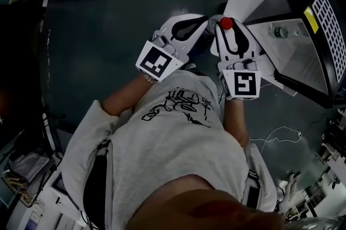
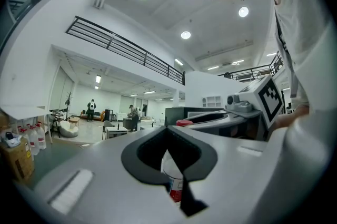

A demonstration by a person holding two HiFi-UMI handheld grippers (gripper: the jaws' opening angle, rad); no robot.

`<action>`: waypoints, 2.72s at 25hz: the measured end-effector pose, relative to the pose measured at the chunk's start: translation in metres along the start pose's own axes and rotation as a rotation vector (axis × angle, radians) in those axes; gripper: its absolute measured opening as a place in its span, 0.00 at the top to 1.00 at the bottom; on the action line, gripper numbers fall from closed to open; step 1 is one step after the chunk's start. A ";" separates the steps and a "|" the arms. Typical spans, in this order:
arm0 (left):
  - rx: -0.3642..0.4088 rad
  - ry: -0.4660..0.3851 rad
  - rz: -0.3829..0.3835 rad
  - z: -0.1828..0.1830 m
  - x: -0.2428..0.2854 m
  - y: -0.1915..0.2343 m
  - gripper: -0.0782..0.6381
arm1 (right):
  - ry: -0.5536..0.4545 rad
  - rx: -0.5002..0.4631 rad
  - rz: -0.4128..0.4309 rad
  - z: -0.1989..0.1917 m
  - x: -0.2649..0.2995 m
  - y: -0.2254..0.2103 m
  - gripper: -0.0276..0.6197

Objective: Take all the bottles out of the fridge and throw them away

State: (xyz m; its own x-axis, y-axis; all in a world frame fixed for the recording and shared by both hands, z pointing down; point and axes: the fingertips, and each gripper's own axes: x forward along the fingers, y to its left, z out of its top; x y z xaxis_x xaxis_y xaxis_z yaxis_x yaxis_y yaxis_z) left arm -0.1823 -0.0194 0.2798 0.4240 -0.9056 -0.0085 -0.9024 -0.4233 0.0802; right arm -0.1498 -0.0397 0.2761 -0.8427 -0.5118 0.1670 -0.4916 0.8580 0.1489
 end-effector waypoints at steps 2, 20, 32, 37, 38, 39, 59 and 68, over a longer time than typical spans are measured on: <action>-0.002 0.008 0.001 -0.004 0.003 -0.002 0.88 | 0.001 0.002 0.005 -0.003 0.000 -0.002 0.73; -0.082 0.170 0.034 -0.120 0.005 0.001 0.88 | 0.146 0.099 0.051 -0.129 0.014 0.024 0.73; -0.140 0.297 0.039 -0.275 -0.019 0.003 0.88 | 0.218 0.073 0.038 -0.279 0.030 0.076 0.73; -0.117 0.321 0.050 -0.334 -0.026 0.011 0.88 | 0.269 0.066 0.026 -0.344 0.035 0.090 0.73; -0.115 0.318 0.055 -0.343 -0.027 0.013 0.88 | 0.270 0.064 0.024 -0.355 0.037 0.092 0.73; -0.118 0.316 0.060 -0.353 -0.027 0.014 0.88 | 0.271 0.062 0.022 -0.365 0.039 0.094 0.73; -0.153 0.329 0.032 -0.442 -0.020 0.004 0.88 | 0.329 0.139 -0.096 -0.464 0.038 0.090 0.73; -0.152 0.285 0.004 -0.353 -0.014 0.000 0.88 | 0.256 0.190 -0.124 -0.366 0.029 0.070 0.74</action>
State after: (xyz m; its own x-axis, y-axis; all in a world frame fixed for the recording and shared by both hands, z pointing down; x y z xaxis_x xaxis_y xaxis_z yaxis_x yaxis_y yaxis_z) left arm -0.1615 0.0021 0.6315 0.4441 -0.8543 0.2701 -0.8915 -0.3913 0.2281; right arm -0.1281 -0.0103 0.6484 -0.7034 -0.5864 0.4017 -0.6392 0.7690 0.0032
